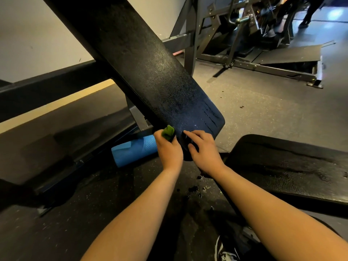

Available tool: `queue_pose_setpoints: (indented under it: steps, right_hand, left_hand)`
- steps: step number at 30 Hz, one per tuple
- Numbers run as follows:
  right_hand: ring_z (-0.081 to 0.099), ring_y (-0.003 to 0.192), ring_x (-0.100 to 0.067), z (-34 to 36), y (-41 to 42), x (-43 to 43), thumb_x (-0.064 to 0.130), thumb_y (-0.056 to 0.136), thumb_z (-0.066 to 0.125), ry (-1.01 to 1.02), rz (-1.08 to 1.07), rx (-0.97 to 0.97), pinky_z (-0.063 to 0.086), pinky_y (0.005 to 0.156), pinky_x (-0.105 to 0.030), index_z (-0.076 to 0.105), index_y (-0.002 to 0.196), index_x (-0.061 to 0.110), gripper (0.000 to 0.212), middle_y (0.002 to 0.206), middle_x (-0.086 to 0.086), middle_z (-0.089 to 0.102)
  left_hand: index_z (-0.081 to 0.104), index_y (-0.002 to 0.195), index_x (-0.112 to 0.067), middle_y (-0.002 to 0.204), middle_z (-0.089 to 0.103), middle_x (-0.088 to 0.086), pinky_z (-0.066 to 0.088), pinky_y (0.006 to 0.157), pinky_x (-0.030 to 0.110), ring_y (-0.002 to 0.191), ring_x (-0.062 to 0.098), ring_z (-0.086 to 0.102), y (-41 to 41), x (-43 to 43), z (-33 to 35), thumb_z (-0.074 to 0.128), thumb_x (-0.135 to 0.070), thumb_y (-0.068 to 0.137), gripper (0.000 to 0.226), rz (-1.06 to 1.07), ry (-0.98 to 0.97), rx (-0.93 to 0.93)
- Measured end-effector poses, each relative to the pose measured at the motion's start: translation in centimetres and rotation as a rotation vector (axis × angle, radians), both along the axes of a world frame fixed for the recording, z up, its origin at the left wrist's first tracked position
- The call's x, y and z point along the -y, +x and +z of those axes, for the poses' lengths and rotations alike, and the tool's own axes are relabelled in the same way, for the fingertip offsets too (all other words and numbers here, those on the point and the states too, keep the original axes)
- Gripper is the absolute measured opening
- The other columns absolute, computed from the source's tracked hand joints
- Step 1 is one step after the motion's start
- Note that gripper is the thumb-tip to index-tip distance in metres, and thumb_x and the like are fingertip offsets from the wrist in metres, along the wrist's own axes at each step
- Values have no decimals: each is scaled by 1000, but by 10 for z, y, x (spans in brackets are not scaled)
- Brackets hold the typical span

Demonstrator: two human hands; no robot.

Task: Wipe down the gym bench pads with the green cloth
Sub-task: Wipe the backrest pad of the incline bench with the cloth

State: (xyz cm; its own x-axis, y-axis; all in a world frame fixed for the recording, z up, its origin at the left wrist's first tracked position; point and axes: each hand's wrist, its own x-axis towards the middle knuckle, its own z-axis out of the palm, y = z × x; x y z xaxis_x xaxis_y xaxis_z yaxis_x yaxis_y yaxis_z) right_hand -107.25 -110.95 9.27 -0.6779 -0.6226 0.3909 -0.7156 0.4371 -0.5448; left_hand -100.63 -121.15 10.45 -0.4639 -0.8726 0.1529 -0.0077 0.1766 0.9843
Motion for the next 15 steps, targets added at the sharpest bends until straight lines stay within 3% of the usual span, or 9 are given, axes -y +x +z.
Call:
queue_pose_setpoints:
  steps: [3, 5, 7, 10, 13, 15]
  right_hand:
    - [43, 128, -24, -5, 3, -4, 3, 93, 56, -42, -6, 20, 31, 112, -32, 55, 141, 22, 52, 136, -2, 54]
    - [44, 130, -24, -7, 6, -8, -5, 90, 53, -70, -11, 55, 29, 114, -31, 57, 139, 19, 55, 138, -5, 55]
    - [44, 131, -25, -10, 6, -12, -8, 89, 53, -64, -5, 61, 30, 115, -33, 58, 139, 18, 56, 140, -6, 55]
    - [45, 130, -26, -11, 9, -16, -8, 90, 53, -30, -10, 42, 34, 115, -43, 57, 140, 16, 56, 139, -7, 53]
    - [43, 131, -24, -9, 17, -15, -6, 92, 52, -32, -50, 74, 32, 116, -37, 55, 141, 17, 55, 140, -5, 52]
    - [42, 132, -22, -8, 20, -15, -5, 92, 52, -45, -62, 110, 29, 115, -33, 55, 141, 17, 54, 141, -4, 52]
  left_hand:
    - [47, 117, -11, 119, 53, 8, 42, 81, 6, 103, 17, 55, 16, -30, -19, 58, -3, 94, 26, -100, -99, 81]
    - [49, 117, -7, 118, 52, 9, 37, 74, -1, 100, 13, 52, 28, -45, -29, 55, 4, 92, 29, -173, -162, 141]
    - [48, 118, -9, 119, 53, 8, 40, 74, 2, 101, 13, 52, 35, -45, -32, 54, 4, 93, 30, -235, -157, 187]
    - [49, 118, -16, 119, 57, 5, 47, 87, 21, 107, 16, 57, 41, -25, -19, 58, -5, 96, 26, -226, -96, 136]
    - [48, 119, -16, 117, 57, 0, 44, 91, 25, 107, 14, 56, 28, 3, 9, 59, -12, 98, 23, -108, 8, 12]
    - [46, 122, -13, 116, 56, 1, 42, 89, 26, 107, 18, 56, 15, 11, 19, 58, -18, 100, 25, -72, 27, 28]
